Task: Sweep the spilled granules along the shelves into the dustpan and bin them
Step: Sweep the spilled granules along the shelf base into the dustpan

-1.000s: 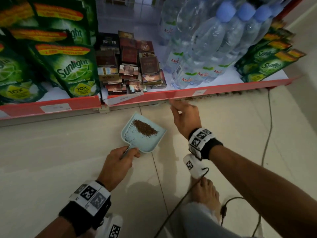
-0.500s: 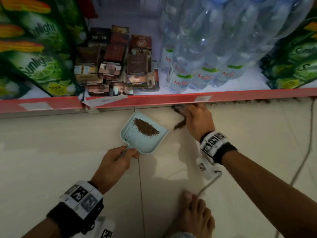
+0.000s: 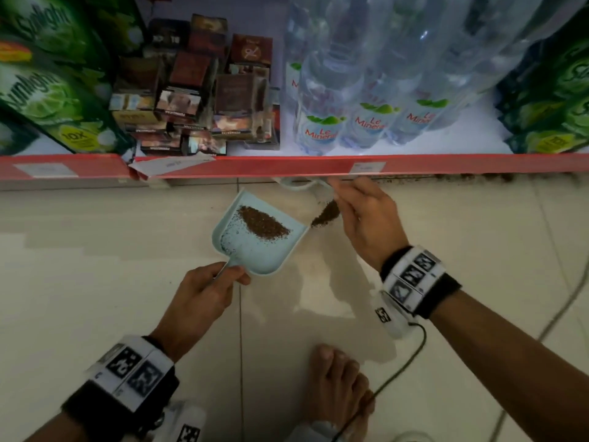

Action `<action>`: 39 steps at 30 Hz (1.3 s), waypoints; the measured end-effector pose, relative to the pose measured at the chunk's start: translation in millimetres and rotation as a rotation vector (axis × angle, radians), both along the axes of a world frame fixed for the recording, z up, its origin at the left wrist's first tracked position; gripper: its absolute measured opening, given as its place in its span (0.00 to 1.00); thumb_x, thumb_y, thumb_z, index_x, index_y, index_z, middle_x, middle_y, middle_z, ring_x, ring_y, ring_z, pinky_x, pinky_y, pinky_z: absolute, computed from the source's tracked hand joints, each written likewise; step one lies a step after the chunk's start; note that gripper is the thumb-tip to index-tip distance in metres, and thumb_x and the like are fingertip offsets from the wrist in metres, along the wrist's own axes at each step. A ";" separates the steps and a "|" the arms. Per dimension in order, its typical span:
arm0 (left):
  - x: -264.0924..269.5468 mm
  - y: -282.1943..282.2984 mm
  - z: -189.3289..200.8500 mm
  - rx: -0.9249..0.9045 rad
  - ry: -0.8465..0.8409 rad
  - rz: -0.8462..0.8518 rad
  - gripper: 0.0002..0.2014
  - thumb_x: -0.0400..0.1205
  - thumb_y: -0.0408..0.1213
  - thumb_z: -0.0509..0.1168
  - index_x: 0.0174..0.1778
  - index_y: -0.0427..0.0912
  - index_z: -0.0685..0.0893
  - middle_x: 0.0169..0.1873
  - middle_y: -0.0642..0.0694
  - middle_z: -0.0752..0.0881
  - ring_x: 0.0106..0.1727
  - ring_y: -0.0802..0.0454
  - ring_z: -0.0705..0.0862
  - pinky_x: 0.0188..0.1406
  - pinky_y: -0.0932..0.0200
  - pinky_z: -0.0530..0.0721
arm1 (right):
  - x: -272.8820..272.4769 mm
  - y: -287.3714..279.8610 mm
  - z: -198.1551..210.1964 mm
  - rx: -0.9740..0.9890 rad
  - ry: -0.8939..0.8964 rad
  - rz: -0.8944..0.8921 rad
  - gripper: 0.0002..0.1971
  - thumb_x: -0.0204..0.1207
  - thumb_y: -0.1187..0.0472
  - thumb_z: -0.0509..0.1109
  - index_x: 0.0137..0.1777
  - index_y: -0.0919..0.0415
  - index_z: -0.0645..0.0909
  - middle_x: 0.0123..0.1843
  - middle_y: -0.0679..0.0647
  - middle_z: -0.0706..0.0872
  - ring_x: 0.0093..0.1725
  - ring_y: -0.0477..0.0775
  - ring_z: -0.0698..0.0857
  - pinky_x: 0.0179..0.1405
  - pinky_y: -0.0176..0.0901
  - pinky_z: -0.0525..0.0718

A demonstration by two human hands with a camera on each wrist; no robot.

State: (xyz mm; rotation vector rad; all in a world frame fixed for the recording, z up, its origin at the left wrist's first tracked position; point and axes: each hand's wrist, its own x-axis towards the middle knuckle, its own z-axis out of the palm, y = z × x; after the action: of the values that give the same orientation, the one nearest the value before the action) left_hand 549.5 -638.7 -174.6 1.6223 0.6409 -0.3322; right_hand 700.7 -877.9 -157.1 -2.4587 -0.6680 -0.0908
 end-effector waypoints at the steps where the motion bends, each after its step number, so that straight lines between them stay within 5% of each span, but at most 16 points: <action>1: 0.3 -0.2 0.0 0.001 -0.002 -0.007 0.18 0.86 0.39 0.64 0.31 0.42 0.89 0.16 0.52 0.68 0.17 0.59 0.65 0.15 0.69 0.63 | 2.7 7.8 0.3 -0.021 0.005 0.022 0.16 0.80 0.73 0.66 0.66 0.66 0.85 0.52 0.64 0.86 0.50 0.65 0.86 0.51 0.49 0.86; 7: -2.1 5.1 2.5 -0.008 -0.032 0.009 0.17 0.86 0.40 0.64 0.33 0.42 0.89 0.17 0.52 0.68 0.18 0.58 0.65 0.16 0.70 0.65 | 3.2 -41.9 18.9 -0.346 -0.022 0.094 0.17 0.74 0.77 0.71 0.60 0.64 0.87 0.42 0.63 0.82 0.42 0.68 0.84 0.42 0.55 0.87; 11: -8.3 2.8 -4.9 -0.031 -0.043 0.000 0.17 0.86 0.41 0.64 0.33 0.41 0.88 0.17 0.52 0.67 0.18 0.57 0.65 0.17 0.70 0.64 | 0.5 -73.5 31.1 -0.231 -0.017 0.050 0.14 0.81 0.70 0.67 0.63 0.62 0.87 0.41 0.55 0.79 0.37 0.60 0.82 0.41 0.54 0.86; 16: -14.8 -1.1 -12.6 -0.033 -0.012 -0.039 0.16 0.87 0.40 0.63 0.36 0.37 0.88 0.17 0.54 0.67 0.19 0.57 0.65 0.18 0.69 0.65 | -1.8 -18.1 17.1 -0.059 -0.015 0.095 0.14 0.83 0.69 0.67 0.66 0.64 0.86 0.47 0.58 0.85 0.45 0.59 0.84 0.50 0.46 0.83; 23: -18.0 -3.7 -18.1 -0.005 -0.045 -0.122 0.16 0.86 0.39 0.64 0.35 0.39 0.88 0.18 0.52 0.68 0.20 0.57 0.66 0.18 0.69 0.66 | 8.5 -53.4 25.3 -0.360 0.078 0.222 0.13 0.81 0.71 0.69 0.62 0.65 0.88 0.45 0.63 0.85 0.45 0.66 0.85 0.47 0.51 0.83; 27: -22.4 -1.9 -25.4 -0.018 -0.038 -0.107 0.16 0.87 0.39 0.64 0.35 0.39 0.88 0.18 0.53 0.69 0.20 0.58 0.66 0.18 0.70 0.65 | 11.4 -89.8 38.4 -0.341 0.069 0.149 0.13 0.82 0.67 0.67 0.63 0.63 0.88 0.44 0.60 0.85 0.44 0.66 0.85 0.48 0.56 0.86; 34: -30.2 2.4 -28.8 0.014 -0.045 -0.130 0.17 0.87 0.40 0.63 0.33 0.46 0.89 0.17 0.53 0.70 0.20 0.57 0.68 0.20 0.66 0.67 | 4.5 -20.4 31.2 -0.139 0.112 0.256 0.14 0.84 0.69 0.67 0.67 0.65 0.85 0.46 0.61 0.86 0.47 0.61 0.83 0.52 0.50 0.81; 39: -39.4 9.2 -31.4 0.057 -0.041 -0.119 0.16 0.86 0.43 0.64 0.33 0.50 0.89 0.17 0.53 0.72 0.21 0.59 0.70 0.26 0.61 0.68 | 5.3 -12.6 30.5 -0.249 0.120 0.384 0.13 0.83 0.69 0.67 0.64 0.67 0.87 0.44 0.64 0.85 0.47 0.66 0.83 0.52 0.55 0.81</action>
State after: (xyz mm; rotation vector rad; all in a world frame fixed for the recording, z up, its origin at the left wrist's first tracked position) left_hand 510.1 -629.5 -206.0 1.7210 0.5284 -0.3696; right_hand 706.0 -890.6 -126.7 -2.4920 -1.1399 0.3038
